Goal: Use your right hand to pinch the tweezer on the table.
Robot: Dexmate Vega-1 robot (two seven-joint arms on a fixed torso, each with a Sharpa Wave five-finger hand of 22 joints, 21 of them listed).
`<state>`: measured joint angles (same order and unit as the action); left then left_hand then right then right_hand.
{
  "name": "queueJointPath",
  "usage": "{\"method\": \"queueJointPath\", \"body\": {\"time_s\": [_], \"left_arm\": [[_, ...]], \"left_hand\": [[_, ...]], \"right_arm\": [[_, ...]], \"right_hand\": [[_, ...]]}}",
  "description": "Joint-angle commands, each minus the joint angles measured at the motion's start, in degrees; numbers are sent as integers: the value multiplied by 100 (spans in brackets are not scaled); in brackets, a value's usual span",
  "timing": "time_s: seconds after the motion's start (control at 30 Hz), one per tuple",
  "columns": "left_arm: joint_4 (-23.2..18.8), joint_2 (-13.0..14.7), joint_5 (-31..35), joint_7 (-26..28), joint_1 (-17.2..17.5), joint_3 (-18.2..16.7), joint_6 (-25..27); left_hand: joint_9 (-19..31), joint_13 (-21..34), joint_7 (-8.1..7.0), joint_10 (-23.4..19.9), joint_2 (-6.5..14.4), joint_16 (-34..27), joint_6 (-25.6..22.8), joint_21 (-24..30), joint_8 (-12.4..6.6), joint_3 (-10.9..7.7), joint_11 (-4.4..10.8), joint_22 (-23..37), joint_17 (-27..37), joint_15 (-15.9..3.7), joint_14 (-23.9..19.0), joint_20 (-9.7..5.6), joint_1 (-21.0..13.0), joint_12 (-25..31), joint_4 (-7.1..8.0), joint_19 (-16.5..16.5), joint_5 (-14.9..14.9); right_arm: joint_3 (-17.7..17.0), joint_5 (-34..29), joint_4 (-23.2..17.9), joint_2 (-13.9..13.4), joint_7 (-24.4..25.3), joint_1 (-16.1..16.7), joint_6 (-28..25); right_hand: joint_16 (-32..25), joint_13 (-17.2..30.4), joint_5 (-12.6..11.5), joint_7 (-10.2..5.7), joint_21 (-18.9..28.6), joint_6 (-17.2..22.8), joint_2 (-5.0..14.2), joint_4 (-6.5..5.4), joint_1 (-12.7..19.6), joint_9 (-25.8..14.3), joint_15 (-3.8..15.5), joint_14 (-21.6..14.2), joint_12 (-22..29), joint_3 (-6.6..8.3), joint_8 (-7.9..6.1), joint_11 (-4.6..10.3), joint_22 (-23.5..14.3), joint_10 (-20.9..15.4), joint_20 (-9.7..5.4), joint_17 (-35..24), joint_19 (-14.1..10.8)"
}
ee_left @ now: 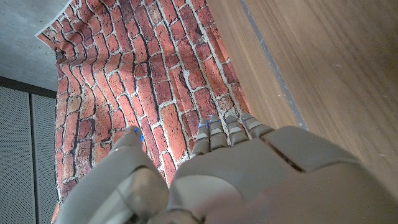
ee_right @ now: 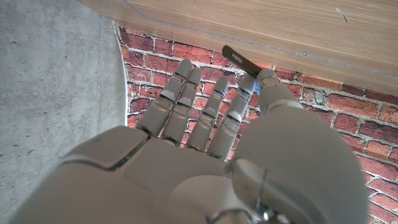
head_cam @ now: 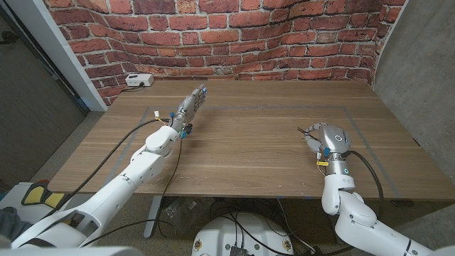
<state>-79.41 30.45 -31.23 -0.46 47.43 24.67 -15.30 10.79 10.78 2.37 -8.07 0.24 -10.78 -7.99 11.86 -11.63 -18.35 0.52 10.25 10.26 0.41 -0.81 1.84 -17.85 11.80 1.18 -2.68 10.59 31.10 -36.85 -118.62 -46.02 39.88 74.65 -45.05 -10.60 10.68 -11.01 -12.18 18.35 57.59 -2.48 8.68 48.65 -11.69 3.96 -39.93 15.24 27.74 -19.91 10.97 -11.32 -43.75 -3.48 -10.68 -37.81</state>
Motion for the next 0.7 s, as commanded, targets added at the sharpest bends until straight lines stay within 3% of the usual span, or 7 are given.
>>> {"method": "queueJointPath", "body": {"time_s": [0.03,0.7], "left_arm": [[-2,-27,1,44,9,8,11],[-104,-7,19,97,89,-2,-10]], "left_hand": [[17,20,-1,14,-25,17,-1,4,17,17,-11,34,18,-23,-1,14,-30,-13,-1,-26,-4],[17,20,-1,21,-21,16,-4,5,16,28,-12,34,18,-23,3,26,-34,-14,-2,-27,-4]], "right_arm": [[35,30,-24,-98,-131,17,-14],[89,89,13,-351,-486,-29,15]], "right_hand": [[4,7,7,-13,0,17,8,-16,-25,1,266,25,-6,19,11,4,-23,-11,-120,-9,18],[-1,8,3,-13,7,52,26,-23,-27,1,275,19,-23,29,21,-1,-24,-17,-124,-12,10]]}}
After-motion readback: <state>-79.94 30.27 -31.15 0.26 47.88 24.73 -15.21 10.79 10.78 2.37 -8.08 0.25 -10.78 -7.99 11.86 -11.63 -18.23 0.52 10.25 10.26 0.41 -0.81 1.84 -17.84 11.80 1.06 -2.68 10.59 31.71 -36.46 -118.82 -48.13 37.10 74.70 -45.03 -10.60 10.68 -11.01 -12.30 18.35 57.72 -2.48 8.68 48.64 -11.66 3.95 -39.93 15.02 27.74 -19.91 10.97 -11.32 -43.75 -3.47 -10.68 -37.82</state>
